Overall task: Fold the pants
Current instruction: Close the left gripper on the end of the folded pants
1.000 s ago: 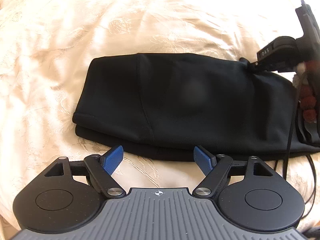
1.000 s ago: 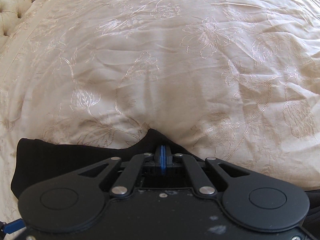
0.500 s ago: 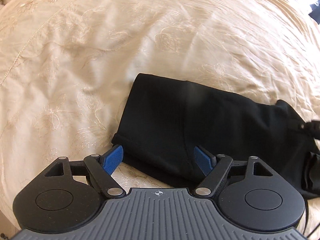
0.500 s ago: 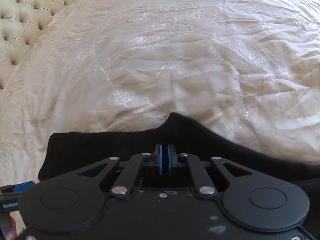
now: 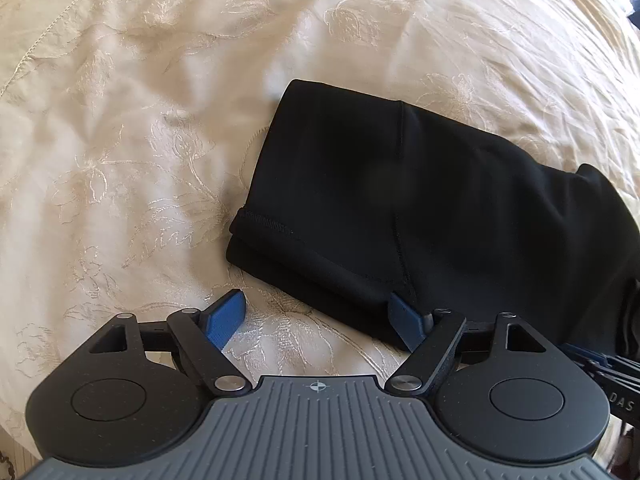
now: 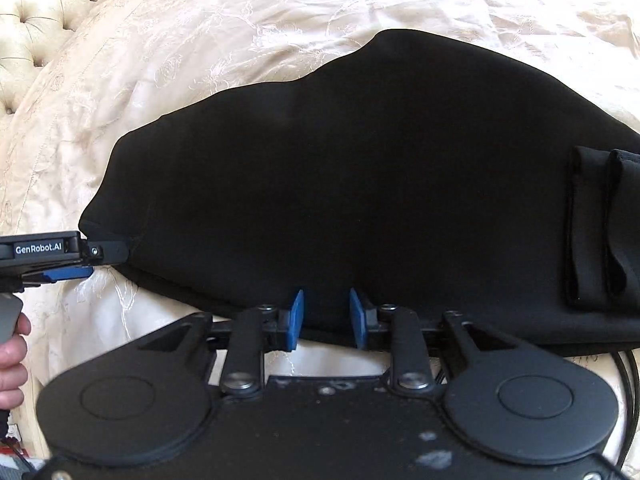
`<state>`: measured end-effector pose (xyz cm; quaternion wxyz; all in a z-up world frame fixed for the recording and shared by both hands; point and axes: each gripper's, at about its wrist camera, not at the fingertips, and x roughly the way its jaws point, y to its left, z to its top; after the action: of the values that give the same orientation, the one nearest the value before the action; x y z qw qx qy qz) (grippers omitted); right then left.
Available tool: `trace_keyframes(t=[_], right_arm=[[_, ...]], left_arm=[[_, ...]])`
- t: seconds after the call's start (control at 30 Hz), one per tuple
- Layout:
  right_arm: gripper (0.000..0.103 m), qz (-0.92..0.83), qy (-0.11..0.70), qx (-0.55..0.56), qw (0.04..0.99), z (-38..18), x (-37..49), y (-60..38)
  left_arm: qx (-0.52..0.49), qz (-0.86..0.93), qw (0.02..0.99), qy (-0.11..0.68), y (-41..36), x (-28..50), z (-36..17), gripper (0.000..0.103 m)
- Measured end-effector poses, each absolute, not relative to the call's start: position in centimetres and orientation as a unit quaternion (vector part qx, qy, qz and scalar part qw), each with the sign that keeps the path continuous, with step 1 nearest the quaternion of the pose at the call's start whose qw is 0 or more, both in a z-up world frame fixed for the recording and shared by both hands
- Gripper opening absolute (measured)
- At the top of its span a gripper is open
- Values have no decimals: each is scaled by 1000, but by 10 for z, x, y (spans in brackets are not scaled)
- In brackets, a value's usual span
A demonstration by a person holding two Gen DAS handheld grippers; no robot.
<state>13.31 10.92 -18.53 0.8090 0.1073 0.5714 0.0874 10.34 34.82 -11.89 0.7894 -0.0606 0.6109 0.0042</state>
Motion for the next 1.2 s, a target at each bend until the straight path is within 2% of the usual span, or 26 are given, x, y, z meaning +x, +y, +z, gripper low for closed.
trace_keyframes(t=[0.13, 0.3, 0.5, 0.83, 1.03, 1.2], right_arm=[[36, 93, 568, 74, 814, -186, 130, 124], [37, 95, 564, 65, 818, -185, 123, 131], [37, 93, 574, 62, 811, -184, 132, 133], [39, 80, 586, 54, 804, -190, 146, 141], [39, 77, 591, 50, 802, -196, 148, 145], [39, 74, 591, 50, 801, -201, 148, 146]], left_arm=[[-60, -1, 791, 609, 349, 102, -128, 80], [-71, -10, 802, 593, 353, 99, -136, 88], [-84, -5, 823, 561, 355, 87, -141, 92], [-100, 7, 839, 535, 357, 75, -136, 93], [-170, 5, 828, 534, 383, 106, -141, 92], [-178, 1, 829, 529, 389, 127, -148, 93]])
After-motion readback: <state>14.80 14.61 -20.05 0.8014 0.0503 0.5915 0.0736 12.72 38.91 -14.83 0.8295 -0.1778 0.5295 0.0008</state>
